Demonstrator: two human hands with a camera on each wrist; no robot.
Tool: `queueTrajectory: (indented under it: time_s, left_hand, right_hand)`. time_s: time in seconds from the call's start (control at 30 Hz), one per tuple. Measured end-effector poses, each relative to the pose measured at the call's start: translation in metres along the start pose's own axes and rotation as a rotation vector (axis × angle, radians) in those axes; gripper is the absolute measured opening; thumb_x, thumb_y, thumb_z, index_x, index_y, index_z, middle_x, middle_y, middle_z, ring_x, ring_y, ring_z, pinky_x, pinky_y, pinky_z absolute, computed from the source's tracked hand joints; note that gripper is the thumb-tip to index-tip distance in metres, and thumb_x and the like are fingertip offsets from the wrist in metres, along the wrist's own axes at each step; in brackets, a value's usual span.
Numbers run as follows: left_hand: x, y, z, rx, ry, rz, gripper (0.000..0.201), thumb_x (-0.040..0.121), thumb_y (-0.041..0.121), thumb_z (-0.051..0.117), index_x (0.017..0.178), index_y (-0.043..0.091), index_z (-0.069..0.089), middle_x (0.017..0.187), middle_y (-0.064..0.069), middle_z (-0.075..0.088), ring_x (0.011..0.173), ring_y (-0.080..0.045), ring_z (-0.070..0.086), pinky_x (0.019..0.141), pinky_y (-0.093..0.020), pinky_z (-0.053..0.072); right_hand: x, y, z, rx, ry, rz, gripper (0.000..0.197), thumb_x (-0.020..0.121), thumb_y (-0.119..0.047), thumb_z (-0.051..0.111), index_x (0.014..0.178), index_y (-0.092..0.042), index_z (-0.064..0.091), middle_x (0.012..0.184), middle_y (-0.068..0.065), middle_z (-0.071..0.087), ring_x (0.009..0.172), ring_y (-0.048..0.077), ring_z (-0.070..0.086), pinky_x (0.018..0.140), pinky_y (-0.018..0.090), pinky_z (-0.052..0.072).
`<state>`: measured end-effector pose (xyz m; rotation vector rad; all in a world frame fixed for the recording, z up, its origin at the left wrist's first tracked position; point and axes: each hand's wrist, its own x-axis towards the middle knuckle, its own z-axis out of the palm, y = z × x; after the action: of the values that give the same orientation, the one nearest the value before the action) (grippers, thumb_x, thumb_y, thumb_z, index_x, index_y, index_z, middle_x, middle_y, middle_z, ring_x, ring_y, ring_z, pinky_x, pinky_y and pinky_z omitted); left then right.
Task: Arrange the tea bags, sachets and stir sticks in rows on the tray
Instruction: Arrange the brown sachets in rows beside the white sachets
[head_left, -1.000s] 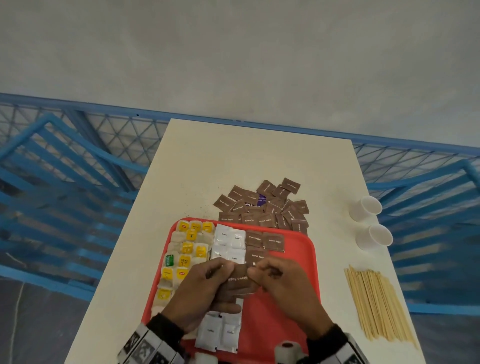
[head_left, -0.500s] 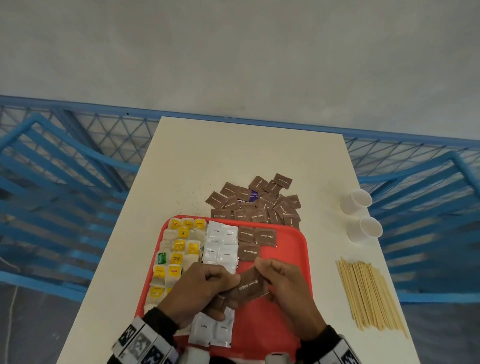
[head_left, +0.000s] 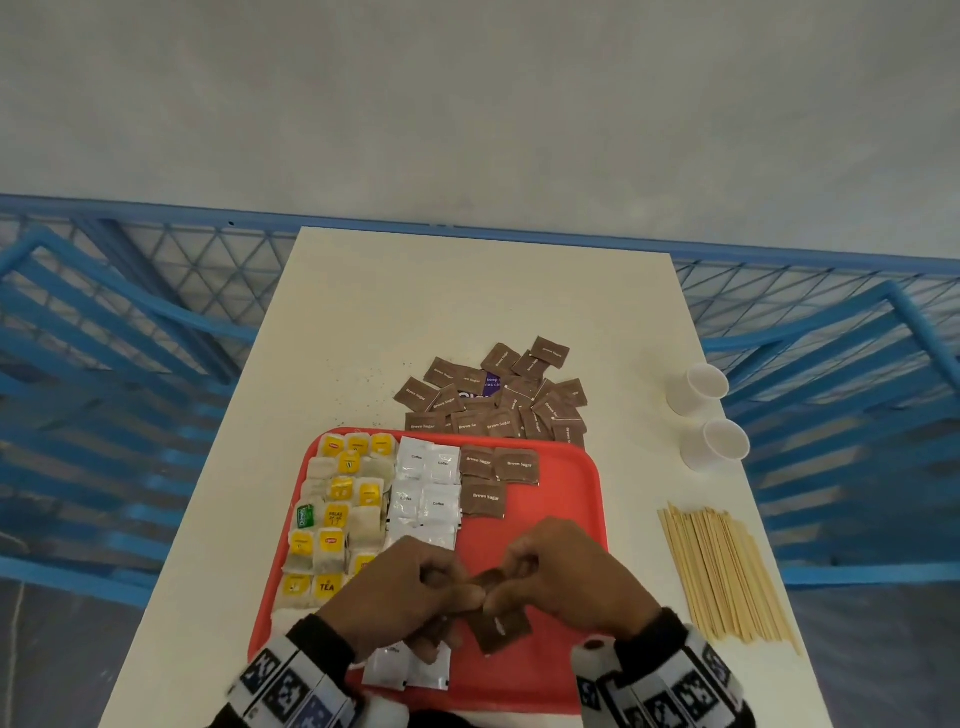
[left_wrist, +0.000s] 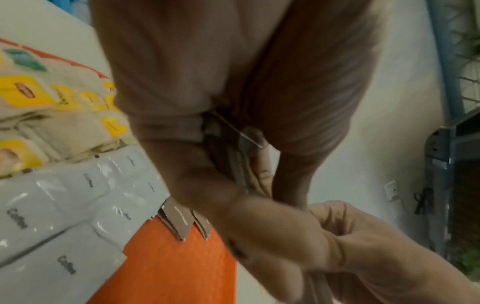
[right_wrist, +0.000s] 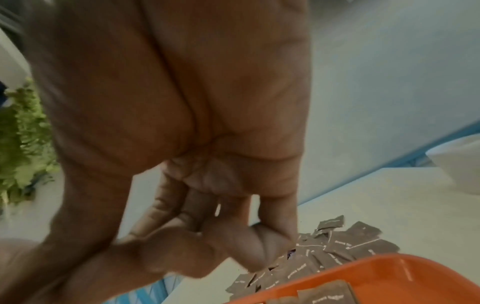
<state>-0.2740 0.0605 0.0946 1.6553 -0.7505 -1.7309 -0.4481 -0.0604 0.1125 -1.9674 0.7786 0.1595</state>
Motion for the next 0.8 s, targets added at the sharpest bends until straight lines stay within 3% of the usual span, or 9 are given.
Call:
queueTrajectory:
  time_s: [0.13,0.2,0.3,0.5,0.63,0.73,0.8]
  left_hand:
    - [0.007,0.004,0.001,-0.277,0.235,0.035,0.018,0.089,0.020,0.070,0.090,0.001,0.073,0.088,-0.024,0.073,0.073,-0.028,0.072,0.047,-0.027,0.052]
    - [0.010,0.005,0.005,-0.365,0.263,0.013,0.019,0.089,0.020,0.071,0.090,0.001,0.072,0.091,-0.023,0.073,0.076,-0.030,0.072,0.047,-0.026,0.051]
    - [0.014,0.003,0.010,-0.311,0.246,-0.021,0.021,0.087,0.019,0.073,0.090,-0.001,0.070,0.088,-0.018,0.075,0.076,-0.030,0.073,0.048,-0.028,0.053]
    - [0.004,-0.011,-0.001,-0.271,0.270,-0.078,0.025,0.088,0.021,0.073,0.094,-0.003,0.071,0.088,-0.018,0.075,0.072,-0.026,0.072,0.051,-0.029,0.054]
    - [-0.005,-0.017,-0.012,-0.296,0.292,-0.118,0.025,0.088,0.020,0.072,0.096,-0.003,0.070,0.087,-0.017,0.075,0.071,-0.027,0.071,0.053,-0.030,0.055]
    - [-0.010,-0.020,-0.018,-0.351,0.312,-0.114,0.033,0.091,0.026,0.067,0.101,-0.004,0.069,0.087,-0.017,0.075,0.071,-0.027,0.071,0.052,-0.030,0.054]
    - [-0.011,-0.019,-0.019,-0.427,0.337,-0.106,0.036,0.092,0.032,0.062,0.103,-0.002,0.070,0.091,-0.018,0.075,0.072,-0.027,0.071,0.052,-0.030,0.055]
  right_hand:
    - [0.002,0.001,0.006,0.382,0.188,0.056,0.006,0.080,-0.022,0.080,0.080,-0.018,0.077,0.075,0.004,0.075,0.063,0.003,0.061,0.062,0.017,0.045]
    - [0.002,0.003,0.015,0.567,0.297,0.111,0.003,0.082,-0.017,0.077,0.080,-0.018,0.077,0.070,0.002,0.074,0.063,0.005,0.061,0.060,0.016,0.047]
    - [0.007,0.014,0.023,0.738,0.380,0.194,0.003,0.084,-0.014,0.075,0.082,-0.011,0.076,0.068,-0.002,0.072,0.060,0.005,0.060,0.056,0.014,0.045]
    - [0.055,0.089,0.002,0.576,0.487,0.382,0.014,0.081,-0.018,0.078,0.079,-0.004,0.077,0.066,0.004,0.070,0.061,0.011,0.057,0.056,0.016,0.046]
    - [0.081,0.117,0.001,0.472,0.438,0.461,0.019,0.081,-0.022,0.079,0.065,-0.015,0.073,0.047,-0.008,0.058,0.049,0.009,0.048,0.050,0.017,0.042]
    - [0.092,0.124,0.004,0.389,0.454,0.503,0.021,0.080,-0.026,0.080,0.063,-0.015,0.072,0.047,-0.006,0.059,0.050,0.011,0.054,0.050,0.017,0.044]
    - [0.096,0.126,0.005,0.316,0.481,0.542,0.022,0.077,-0.026,0.081,0.064,-0.012,0.072,0.055,-0.002,0.066,0.058,0.014,0.062,0.059,0.022,0.051]
